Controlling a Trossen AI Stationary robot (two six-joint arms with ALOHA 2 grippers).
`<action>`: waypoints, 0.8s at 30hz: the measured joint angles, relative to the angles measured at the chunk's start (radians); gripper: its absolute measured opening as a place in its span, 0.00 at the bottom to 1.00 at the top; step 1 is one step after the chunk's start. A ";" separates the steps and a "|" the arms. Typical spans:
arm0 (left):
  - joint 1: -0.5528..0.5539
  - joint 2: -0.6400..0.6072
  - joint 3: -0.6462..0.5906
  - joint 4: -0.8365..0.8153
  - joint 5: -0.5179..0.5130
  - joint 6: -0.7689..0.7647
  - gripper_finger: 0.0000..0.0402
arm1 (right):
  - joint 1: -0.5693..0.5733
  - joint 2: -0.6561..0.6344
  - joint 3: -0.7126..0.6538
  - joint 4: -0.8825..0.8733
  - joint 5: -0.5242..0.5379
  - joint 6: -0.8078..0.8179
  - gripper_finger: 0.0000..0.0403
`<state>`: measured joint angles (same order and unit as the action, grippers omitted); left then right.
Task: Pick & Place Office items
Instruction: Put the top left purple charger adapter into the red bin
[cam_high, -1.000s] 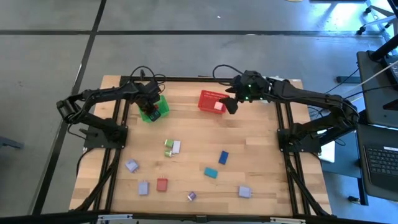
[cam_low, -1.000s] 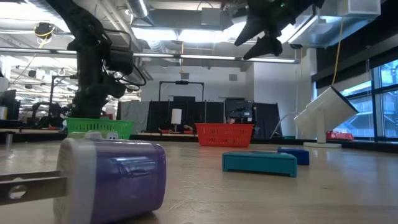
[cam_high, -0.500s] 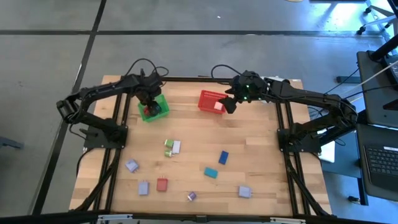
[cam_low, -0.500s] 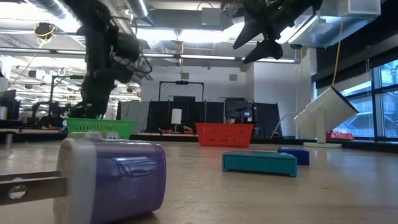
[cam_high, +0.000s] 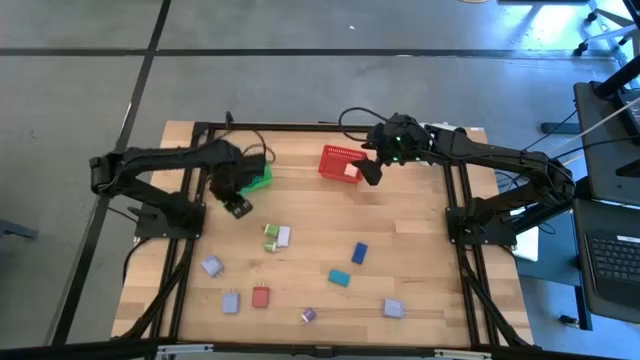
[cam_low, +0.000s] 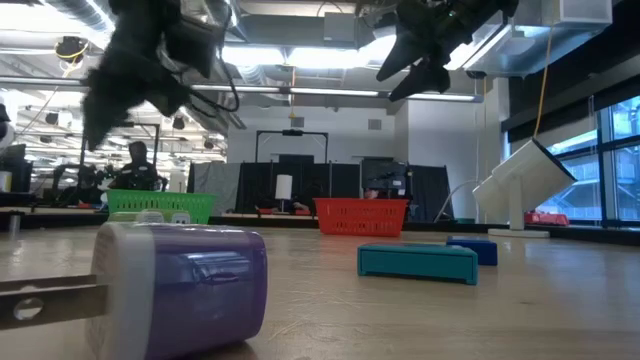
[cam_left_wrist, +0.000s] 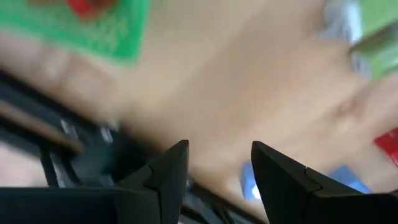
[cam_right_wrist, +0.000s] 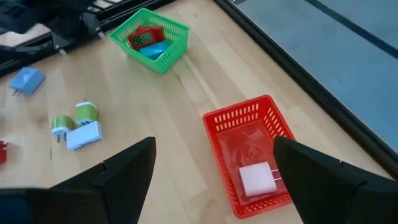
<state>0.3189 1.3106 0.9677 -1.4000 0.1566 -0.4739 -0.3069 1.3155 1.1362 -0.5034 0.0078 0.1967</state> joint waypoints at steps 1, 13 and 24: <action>-0.040 -0.004 0.000 -0.024 0.004 -0.062 0.43 | 0.000 0.000 0.000 0.000 0.000 -0.008 0.81; -0.531 -0.030 0.000 -0.067 0.045 -0.970 0.43 | 0.000 0.000 0.000 -0.038 0.000 -0.121 0.81; -0.858 -0.029 0.000 0.084 0.047 -1.582 0.61 | 0.000 0.000 0.000 -0.038 -0.001 -0.206 0.81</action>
<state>-0.5391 1.2813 0.9676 -1.3164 0.2032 -2.0562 -0.3069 1.3155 1.1366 -0.5411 0.0071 -0.0093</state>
